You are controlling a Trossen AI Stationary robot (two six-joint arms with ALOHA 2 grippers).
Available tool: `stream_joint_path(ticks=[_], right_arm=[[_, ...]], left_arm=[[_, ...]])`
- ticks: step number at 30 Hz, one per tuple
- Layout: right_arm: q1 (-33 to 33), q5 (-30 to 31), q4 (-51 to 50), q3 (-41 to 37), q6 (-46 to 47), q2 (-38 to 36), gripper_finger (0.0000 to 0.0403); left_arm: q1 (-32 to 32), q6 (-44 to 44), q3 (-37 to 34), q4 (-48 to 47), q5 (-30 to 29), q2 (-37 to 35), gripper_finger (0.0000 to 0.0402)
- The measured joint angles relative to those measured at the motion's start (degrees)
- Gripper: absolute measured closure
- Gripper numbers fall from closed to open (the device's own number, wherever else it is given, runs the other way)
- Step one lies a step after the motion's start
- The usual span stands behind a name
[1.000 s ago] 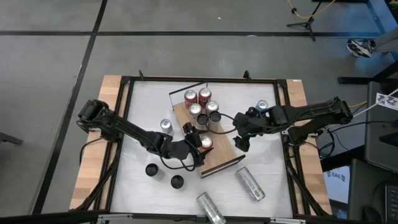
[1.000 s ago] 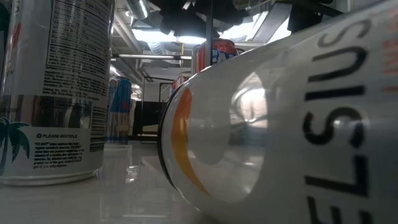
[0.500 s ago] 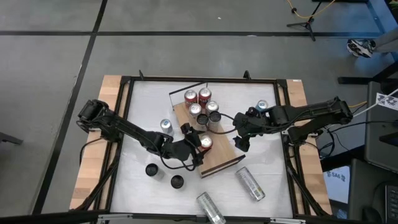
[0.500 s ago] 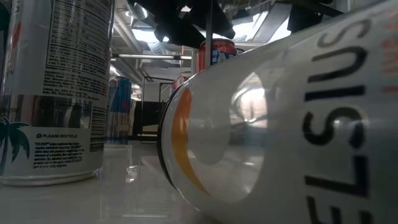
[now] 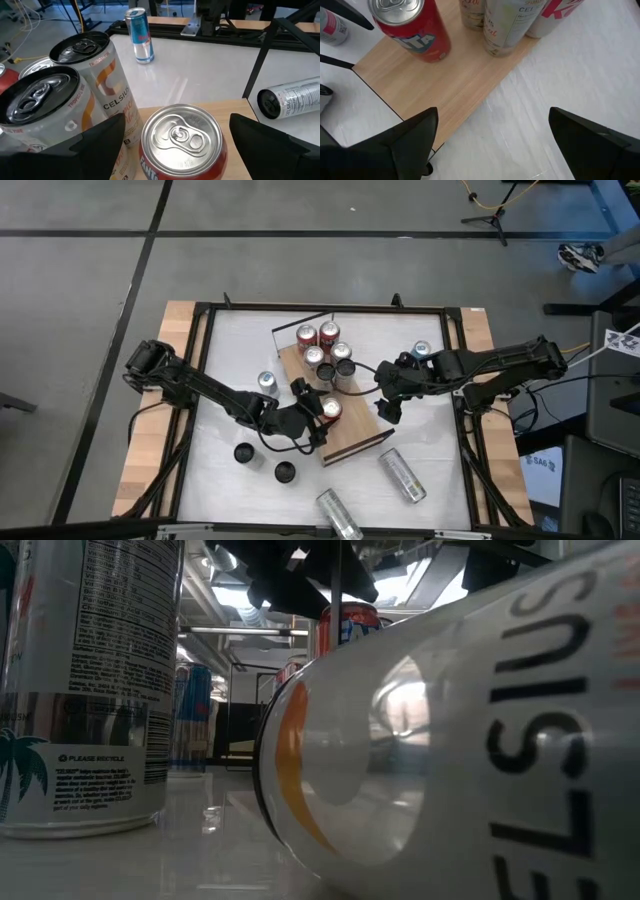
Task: Place canned beverage on shelf
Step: Align the orange soda can with the other orange soda can
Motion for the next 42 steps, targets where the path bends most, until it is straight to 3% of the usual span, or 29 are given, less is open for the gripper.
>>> stream_joint_path(ticks=[24,35,42], right_arm=[[0.00,-0.11,-0.02,0.00,-0.04,0.02,0.0029],[0.02,0.69,-0.02,0.00,-0.11,0.02,0.0029],[0.02,1.48,0.04,0.00,-0.12,0.04,0.0029]], left_arm=[[-1.93,-2.61,0.00,-3.58,-0.03,0.00,0.0050],[-5.19,-2.96,0.00,-3.79,-3.23,-0.89,0.0050],[-5.28,-4.16,-0.01,-9.82,-3.65,-3.49,0.0050]])
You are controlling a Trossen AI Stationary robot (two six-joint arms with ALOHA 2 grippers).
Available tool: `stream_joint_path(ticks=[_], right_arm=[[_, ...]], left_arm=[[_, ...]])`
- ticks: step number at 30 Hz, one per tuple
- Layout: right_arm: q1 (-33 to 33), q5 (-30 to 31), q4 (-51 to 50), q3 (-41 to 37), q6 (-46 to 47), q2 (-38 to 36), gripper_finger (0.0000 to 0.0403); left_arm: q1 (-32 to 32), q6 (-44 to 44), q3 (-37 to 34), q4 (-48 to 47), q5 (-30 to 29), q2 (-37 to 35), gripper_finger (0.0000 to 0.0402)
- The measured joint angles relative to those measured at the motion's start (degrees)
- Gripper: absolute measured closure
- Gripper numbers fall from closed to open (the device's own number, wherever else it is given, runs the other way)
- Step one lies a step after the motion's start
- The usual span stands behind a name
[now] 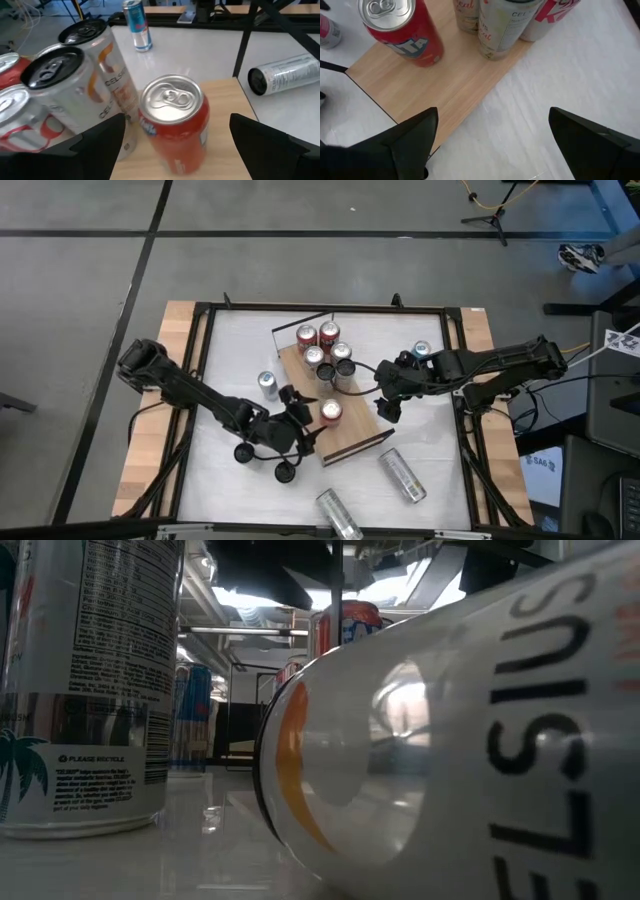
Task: Place canned beverage on shelf
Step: Align the orange soda can with the other orange soda can
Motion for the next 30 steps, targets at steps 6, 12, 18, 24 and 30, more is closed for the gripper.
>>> stream_joint_path(ticks=[6,12,18,24,30], right_arm=[[0.00,0.05,0.04,0.00,0.01,0.00,0.0029],[0.00,0.07,0.26,0.00,0.01,0.00,0.0029],[0.00,0.09,0.50,-0.02,-0.15,0.00,0.0029],[0.00,1.10,2.01,-0.02,-0.17,0.00,0.0029],[-0.02,1.58,1.99,-0.02,-0.17,0.00,0.0029]], left_arm=[[0.80,0.60,-0.36,-4.95,0.31,-3.79,0.0050],[0.47,1.16,-14.82,9.03,3.38,-11.63,0.0050],[1.25,2.71,-35.75,42.47,12.91,-20.22,0.0050],[3.55,5.52,-44.12,60.80,18.99,-20.52,0.0050],[4.91,4.66,-42.76,61.46,19.86,-17.16,0.0050]])
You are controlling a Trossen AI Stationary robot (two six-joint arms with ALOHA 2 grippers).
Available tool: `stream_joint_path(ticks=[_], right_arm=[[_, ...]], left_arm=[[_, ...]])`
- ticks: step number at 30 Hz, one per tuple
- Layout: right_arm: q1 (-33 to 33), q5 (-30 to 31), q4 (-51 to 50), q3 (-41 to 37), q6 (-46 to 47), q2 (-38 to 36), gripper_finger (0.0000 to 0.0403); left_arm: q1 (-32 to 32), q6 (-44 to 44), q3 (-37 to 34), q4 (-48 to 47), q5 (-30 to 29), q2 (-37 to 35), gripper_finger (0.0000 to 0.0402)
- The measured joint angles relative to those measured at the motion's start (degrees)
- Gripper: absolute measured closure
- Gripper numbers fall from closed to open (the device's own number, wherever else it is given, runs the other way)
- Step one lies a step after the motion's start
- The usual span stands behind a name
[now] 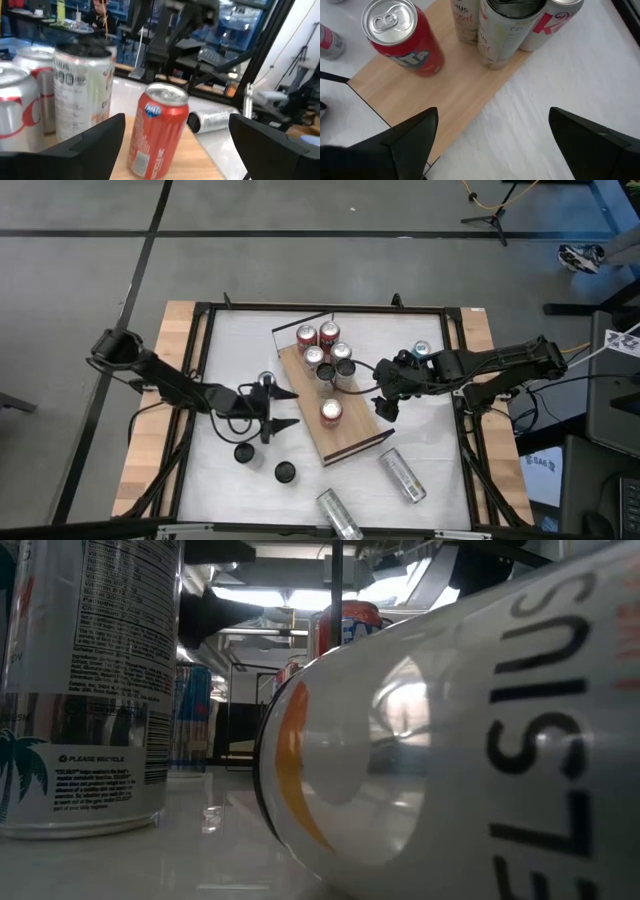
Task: Place canned beverage on shelf
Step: Align the orange soda can with the other orange soda can
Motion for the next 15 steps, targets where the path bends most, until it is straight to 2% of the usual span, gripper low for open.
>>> stream_joint_path(ticks=[15], right_arm=[[0.02,-0.11,0.84,0.00,0.00,0.00,0.0029]], left_arm=[[0.06,0.92,9.02,-0.38,-1.63,14.09,0.0049]])
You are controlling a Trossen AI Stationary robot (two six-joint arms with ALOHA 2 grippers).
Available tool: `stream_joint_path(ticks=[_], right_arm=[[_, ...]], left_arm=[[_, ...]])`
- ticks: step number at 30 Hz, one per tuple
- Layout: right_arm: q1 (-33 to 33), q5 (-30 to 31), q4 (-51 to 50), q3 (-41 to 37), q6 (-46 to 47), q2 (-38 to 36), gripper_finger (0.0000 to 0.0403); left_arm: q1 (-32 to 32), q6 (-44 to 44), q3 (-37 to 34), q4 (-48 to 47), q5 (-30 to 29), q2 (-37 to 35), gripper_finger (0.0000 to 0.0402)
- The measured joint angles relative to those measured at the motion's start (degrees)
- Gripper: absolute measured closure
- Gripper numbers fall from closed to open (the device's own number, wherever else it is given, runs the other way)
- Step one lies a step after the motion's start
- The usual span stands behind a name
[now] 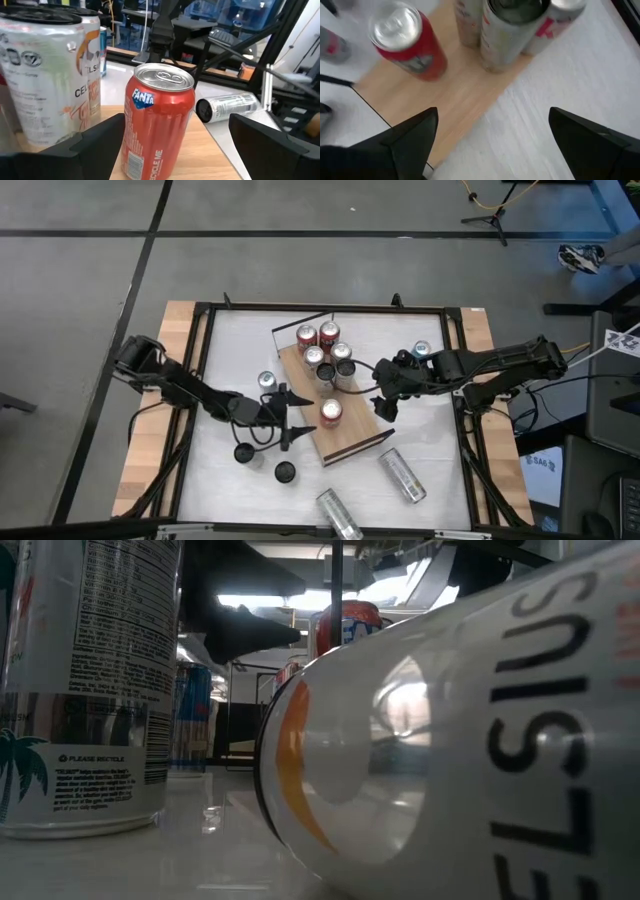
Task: Place canned beverage on shelf
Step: Align the orange soda can with the other orange soda can
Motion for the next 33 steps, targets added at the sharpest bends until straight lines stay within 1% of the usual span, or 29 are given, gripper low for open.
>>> stream_joint_path(ticks=[3,6,10,14,19,21,24,27,30,33], right_arm=[[0.00,-0.02,2.98,0.00,-0.36,0.00,0.0029],[0.00,-0.08,7.70,0.00,-3.14,0.00,0.0029],[-0.01,-2.17,15.15,0.00,-6.68,0.00,0.0029],[0.00,-6.80,22.49,0.00,-13.00,0.65,0.0029],[0.02,-14.10,30.49,0.00,-20.74,3.85,0.0029],[0.02,-15.55,32.81,0.00,-23.43,5.68,0.0029],[0.00,-15.13,33.52,0.00,-27.09,8.10,0.0029],[0.00,-13.11,33.46,0.00,-29.84,10.14,0.0029],[0.00,-11.07,33.46,0.00,-31.41,11.83,0.0029],[0.00,-10.45,33.10,0.00,-31.50,12.92,0.0029]], left_arm=[[0.00,1.78,1.05,-0.02,-0.04,1.29,0.0049],[0.00,1.90,1.80,-0.08,-0.17,2.00,0.0049],[0.00,1.92,1.95,-0.93,-0.20,2.25,0.0049],[0.00,1.96,1.95,-1.07,-0.22,2.25,0.0049],[0.00,1.94,1.95,-1.38,-0.23,2.25,0.0049],[0.00,1.94,1.95,-1.47,-0.22,2.25,0.0049],[0.00,1.94,1.95,-1.55,-0.22,2.25,0.0049],[0.00,1.94,1.95,-1.55,-0.22,2.25,0.0049],[0.00,1.94,1.95,-1.55,-0.22,2.25,0.0049],[0.00,1.94,1.95,-1.57,-0.22,2.25,0.0049]])
